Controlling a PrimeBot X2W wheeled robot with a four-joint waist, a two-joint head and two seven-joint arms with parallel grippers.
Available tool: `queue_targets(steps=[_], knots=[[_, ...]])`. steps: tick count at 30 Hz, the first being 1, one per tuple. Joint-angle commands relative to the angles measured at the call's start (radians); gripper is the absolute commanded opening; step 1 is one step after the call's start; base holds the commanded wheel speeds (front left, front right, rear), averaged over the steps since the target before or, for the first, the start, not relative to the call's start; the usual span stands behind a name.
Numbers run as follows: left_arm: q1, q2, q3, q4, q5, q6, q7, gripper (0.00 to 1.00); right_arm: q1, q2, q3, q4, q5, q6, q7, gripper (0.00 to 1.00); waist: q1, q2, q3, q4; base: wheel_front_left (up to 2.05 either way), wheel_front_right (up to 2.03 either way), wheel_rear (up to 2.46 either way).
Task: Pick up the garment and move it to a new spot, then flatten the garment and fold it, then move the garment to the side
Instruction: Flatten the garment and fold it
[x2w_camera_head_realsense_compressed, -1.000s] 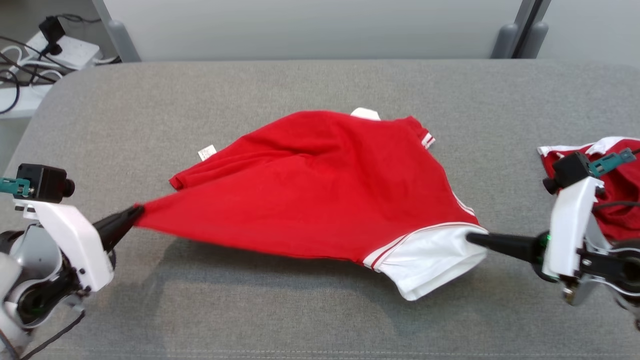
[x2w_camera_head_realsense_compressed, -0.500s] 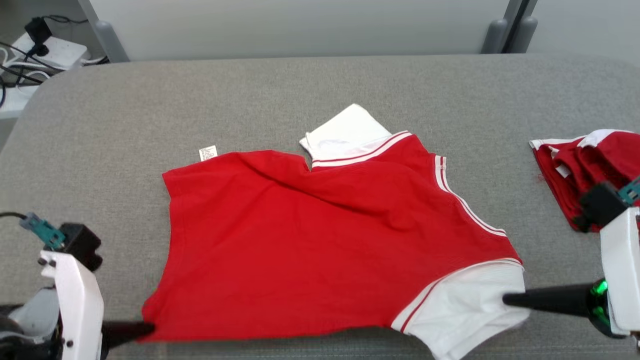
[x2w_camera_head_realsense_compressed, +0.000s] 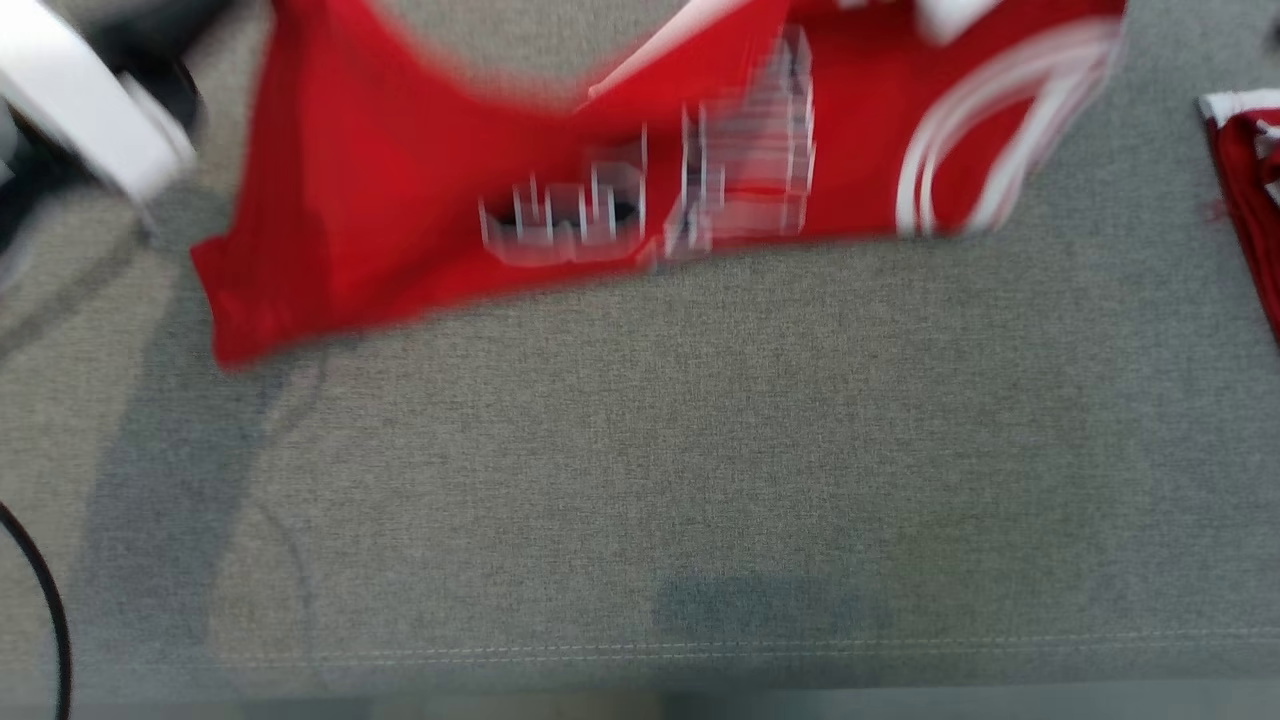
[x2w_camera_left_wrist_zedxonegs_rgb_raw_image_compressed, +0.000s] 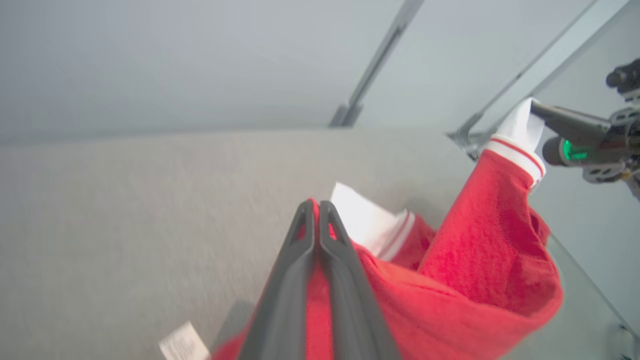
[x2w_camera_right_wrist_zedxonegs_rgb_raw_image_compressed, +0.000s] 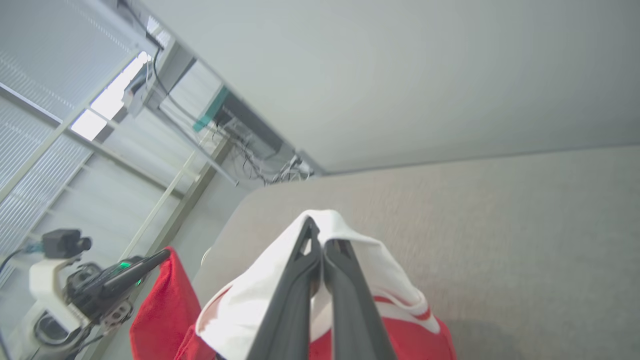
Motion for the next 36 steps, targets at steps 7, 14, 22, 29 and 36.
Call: queue_targets(steps=[7,14,22,29,36], knots=[[-0.358,0.008,0.063,0.166,0.270,-0.041,-0.426,0.00,-0.420,0.164,-0.153,0.373,-0.285,0.005,-0.335,0.00,0.0000,0.0000,0.102,-0.027,0.00,0.00,0.00],[-0.291,0.064,-0.102,0.262,0.196,-0.042,-0.546,0.00,-0.364,0.207,-0.162,0.390,-0.238,0.005,-0.212,0.00,0.0000,0.0000,0.134,-0.060,0.00,0.00,0.00],[-0.048,0.071,-0.272,0.338,0.084,-0.042,-0.636,0.00,0.031,0.124,-0.108,0.208,-0.030,0.005,0.224,0.00,0.0000,0.0000,0.081,-0.074,0.00,0.00,0.00],[0.169,0.039,-0.152,0.330,0.091,-0.042,-0.646,0.00,0.362,0.015,-0.147,0.017,0.068,0.005,0.308,0.00,0.0000,0.0000,-0.015,-0.056,0.00,0.00,0.00],[0.371,-0.048,0.008,0.311,0.189,-0.042,-0.646,0.00,0.564,0.004,-0.184,-0.068,0.086,0.005,0.248,0.00,0.0000,0.0000,-0.116,-0.044,0.00,0.00,0.00]])
